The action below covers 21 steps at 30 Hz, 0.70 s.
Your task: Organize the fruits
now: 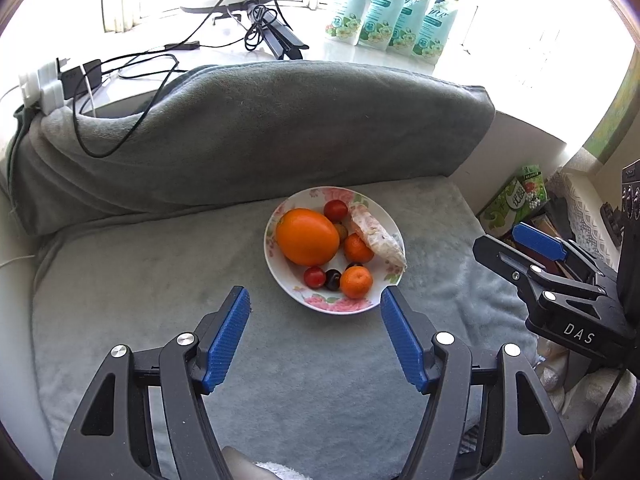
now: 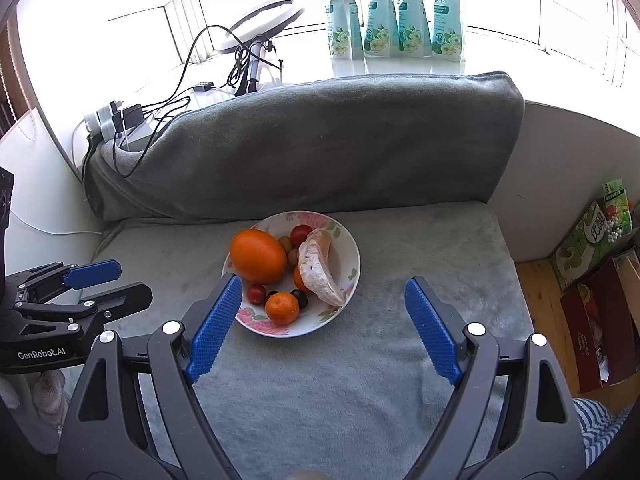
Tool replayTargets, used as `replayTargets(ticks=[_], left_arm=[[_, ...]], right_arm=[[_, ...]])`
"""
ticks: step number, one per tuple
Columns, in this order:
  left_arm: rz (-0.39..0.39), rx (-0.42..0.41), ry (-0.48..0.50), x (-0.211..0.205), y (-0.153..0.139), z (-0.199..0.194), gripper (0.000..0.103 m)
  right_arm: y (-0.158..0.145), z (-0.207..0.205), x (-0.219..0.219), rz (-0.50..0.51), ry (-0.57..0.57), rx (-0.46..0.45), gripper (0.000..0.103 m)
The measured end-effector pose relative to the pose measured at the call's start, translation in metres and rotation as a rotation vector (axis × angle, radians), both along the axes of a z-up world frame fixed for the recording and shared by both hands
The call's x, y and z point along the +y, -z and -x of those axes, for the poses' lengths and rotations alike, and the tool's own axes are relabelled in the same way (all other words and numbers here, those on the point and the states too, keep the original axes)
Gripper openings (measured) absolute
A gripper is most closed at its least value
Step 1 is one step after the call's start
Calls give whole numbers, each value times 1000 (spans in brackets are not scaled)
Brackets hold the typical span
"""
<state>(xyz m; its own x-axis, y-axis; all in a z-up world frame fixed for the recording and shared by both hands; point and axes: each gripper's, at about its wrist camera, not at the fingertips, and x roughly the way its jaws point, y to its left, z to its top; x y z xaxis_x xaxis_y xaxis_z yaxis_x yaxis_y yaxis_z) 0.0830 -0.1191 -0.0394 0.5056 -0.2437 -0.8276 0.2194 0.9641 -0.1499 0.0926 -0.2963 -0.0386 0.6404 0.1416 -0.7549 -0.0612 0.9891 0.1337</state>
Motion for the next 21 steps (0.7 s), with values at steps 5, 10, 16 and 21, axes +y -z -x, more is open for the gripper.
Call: replayTargets(ticks=[5, 10, 16, 21], left_arm=[[-1, -4, -2, 0, -3, 3, 68], [-2, -15, -10, 0, -6, 5, 73], [-4, -22, -14, 0, -8, 6, 73], [-3, -21, -21, 2, -9, 7, 73]], right_arm=[[0, 2, -1, -4, 1, 0, 86], [0, 4, 0, -7, 0, 3, 86], [1, 5, 3, -7, -5, 5, 86], [1, 6, 3, -7, -3, 7, 86]])
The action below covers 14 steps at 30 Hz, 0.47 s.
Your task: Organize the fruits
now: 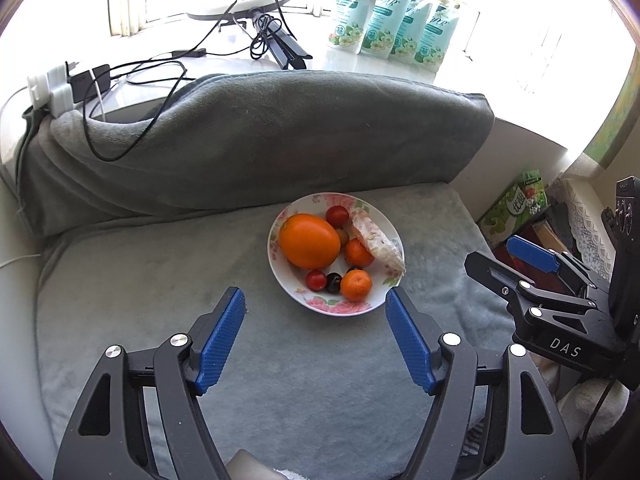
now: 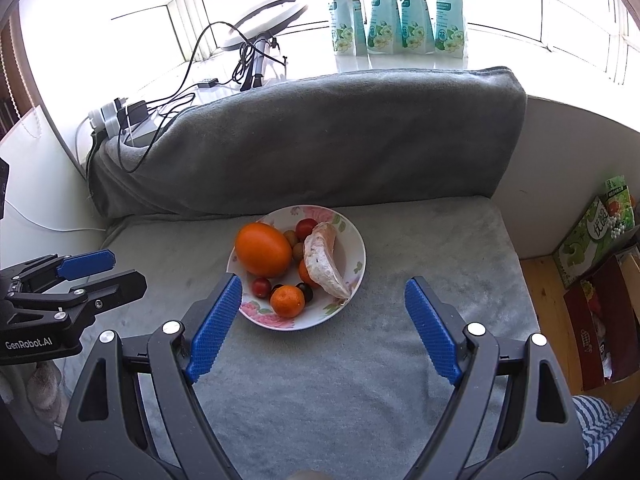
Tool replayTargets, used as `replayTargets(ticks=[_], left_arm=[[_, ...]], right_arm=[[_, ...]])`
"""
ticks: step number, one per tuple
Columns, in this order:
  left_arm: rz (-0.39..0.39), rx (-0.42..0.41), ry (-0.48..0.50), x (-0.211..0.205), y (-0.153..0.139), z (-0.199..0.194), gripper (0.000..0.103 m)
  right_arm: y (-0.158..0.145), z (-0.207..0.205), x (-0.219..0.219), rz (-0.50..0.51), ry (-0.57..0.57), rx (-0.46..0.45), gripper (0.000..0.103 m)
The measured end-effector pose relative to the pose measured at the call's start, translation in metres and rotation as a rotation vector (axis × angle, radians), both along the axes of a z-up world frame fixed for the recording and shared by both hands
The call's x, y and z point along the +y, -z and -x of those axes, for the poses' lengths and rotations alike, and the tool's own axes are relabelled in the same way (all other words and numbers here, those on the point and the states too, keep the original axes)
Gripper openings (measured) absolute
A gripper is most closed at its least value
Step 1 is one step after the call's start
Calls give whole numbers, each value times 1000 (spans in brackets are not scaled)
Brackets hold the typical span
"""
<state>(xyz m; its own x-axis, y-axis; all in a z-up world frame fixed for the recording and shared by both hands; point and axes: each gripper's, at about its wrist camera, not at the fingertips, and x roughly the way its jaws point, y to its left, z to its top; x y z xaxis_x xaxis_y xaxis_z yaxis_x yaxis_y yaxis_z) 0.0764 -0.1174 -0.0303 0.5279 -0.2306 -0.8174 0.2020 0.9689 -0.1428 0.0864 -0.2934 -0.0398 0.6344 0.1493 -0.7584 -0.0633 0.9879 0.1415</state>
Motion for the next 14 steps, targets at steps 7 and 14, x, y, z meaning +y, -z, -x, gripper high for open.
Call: replayTargets(ticks=[7, 14], left_arm=[[-2, -7, 4, -2, -1, 2, 73], [-6, -16, 9, -4, -2, 5, 73]], right_arm=[[1, 1, -2, -3, 2, 1, 86], [3, 8, -4, -8, 18, 5, 86]])
